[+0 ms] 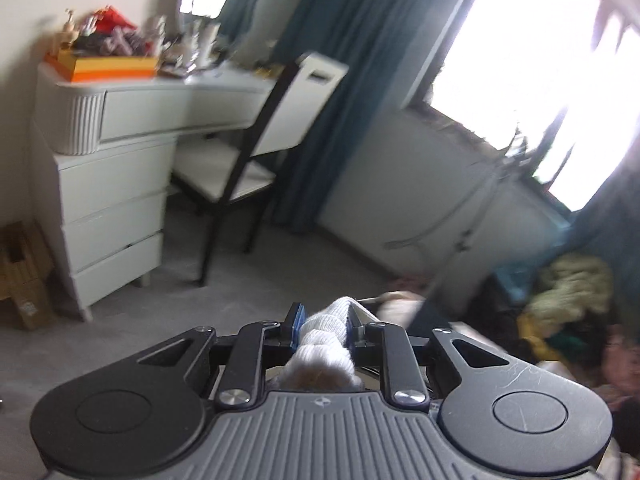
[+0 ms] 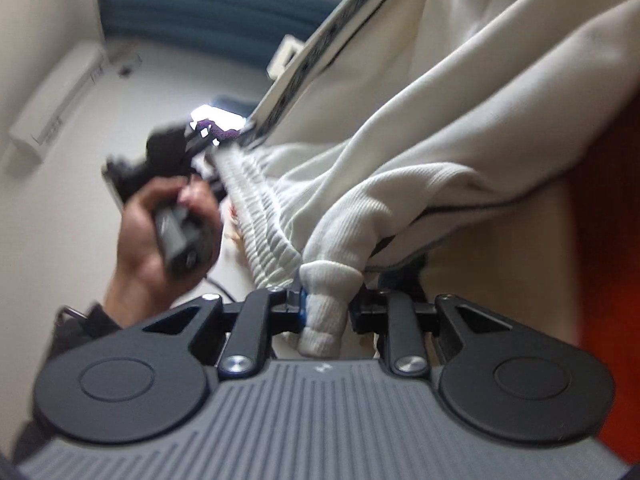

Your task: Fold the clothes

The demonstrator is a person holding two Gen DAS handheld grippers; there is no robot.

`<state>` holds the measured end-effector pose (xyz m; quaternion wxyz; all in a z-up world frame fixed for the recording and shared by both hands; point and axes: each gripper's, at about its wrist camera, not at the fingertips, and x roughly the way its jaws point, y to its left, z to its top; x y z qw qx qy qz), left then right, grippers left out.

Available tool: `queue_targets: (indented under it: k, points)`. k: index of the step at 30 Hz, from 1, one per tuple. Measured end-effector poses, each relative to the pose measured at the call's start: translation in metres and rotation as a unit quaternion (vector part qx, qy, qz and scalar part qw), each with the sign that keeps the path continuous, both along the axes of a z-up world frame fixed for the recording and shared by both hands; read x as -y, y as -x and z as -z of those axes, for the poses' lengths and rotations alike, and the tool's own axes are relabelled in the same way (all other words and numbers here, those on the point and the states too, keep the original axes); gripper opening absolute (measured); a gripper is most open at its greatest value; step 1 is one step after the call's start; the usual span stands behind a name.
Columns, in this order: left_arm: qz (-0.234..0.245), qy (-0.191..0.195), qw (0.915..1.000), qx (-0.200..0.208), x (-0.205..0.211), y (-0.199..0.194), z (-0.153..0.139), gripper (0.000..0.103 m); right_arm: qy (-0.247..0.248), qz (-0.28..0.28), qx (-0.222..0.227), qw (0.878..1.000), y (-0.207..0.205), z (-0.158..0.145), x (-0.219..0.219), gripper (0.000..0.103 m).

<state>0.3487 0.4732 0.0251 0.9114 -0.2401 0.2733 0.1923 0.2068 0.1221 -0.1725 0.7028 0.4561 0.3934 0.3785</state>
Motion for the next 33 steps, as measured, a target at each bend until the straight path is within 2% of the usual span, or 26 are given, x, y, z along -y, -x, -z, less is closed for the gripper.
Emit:
queue_targets:
  k: [2, 4, 8, 9, 10, 11, 12, 13, 16, 19, 23, 27, 30, 31, 33]
  points:
    - [-0.003, -0.003, 0.9996, -0.029, -0.009, -0.026, 0.026, 0.021, 0.021, -0.009, -0.011, 1.000, -0.016, 0.012, -0.018, 0.025]
    - [-0.003, -0.006, 0.9985, -0.055, -0.014, -0.041, 0.045, 0.021, 0.025, -0.016, -0.017, 0.999, -0.025, 0.019, -0.026, 0.030]
    - [0.004, -0.002, 0.9961, -0.089, -0.013, -0.044, 0.052, 0.026, 0.034, -0.035, -0.016, 0.999, -0.020, 0.013, -0.030, 0.039]
    - [0.004, -0.002, 0.9960, -0.089, -0.009, -0.038, 0.049, 0.035, 0.035, -0.044, -0.012, 0.998, -0.017, 0.009, -0.030, 0.046]
    - [0.004, -0.002, 0.9960, -0.089, -0.005, -0.031, 0.047, 0.043, 0.031, -0.056, -0.007, 0.998, -0.013, 0.005, -0.030, 0.060]
    - [0.004, -0.001, 0.9960, -0.089, -0.001, -0.024, 0.045, 0.065, 0.025, -0.071, -0.005, 0.997, -0.009, 0.001, -0.031, 0.070]
    - [0.008, -0.003, 0.9959, -0.090, 0.007, -0.013, 0.041, 0.074, 0.026, -0.081, -0.002, 0.996, -0.004, -0.003, -0.030, 0.088]
    - [0.012, -0.006, 0.9958, -0.090, 0.015, -0.001, 0.038, 0.074, 0.030, -0.089, 0.002, 0.996, 0.001, -0.007, -0.029, 0.091]
    - [0.035, -0.040, 0.9955, -0.078, 0.046, 0.038, 0.021, 0.074, 0.062, -0.100, 0.046, 0.992, 0.025, -0.027, -0.018, 0.091]
    - [0.067, -0.070, 0.9941, -0.049, 0.082, 0.081, -0.001, 0.077, 0.089, -0.091, 0.087, 0.988, 0.053, -0.052, 0.005, 0.090]
    - [0.098, -0.068, 0.9929, -0.009, 0.133, 0.135, -0.025, 0.079, 0.142, -0.046, 0.157, 0.976, 0.095, -0.097, 0.048, 0.090]
    - [0.128, -0.064, 0.9894, 0.020, 0.195, 0.181, -0.042, 0.082, 0.181, 0.018, 0.221, 0.958, 0.133, -0.140, 0.106, 0.089]
    - [0.156, -0.057, 0.9851, 0.043, 0.247, 0.213, -0.049, 0.082, 0.199, 0.066, 0.254, 0.944, 0.165, -0.158, 0.162, 0.089]
    - [0.166, -0.056, 0.9832, 0.052, 0.265, 0.225, -0.050, 0.082, 0.210, 0.081, 0.263, 0.938, 0.175, -0.161, 0.180, 0.089]
    - [0.186, -0.047, 0.9770, 0.094, 0.299, 0.253, -0.048, 0.086, 0.240, 0.114, 0.286, 0.921, 0.192, -0.168, 0.214, 0.089]
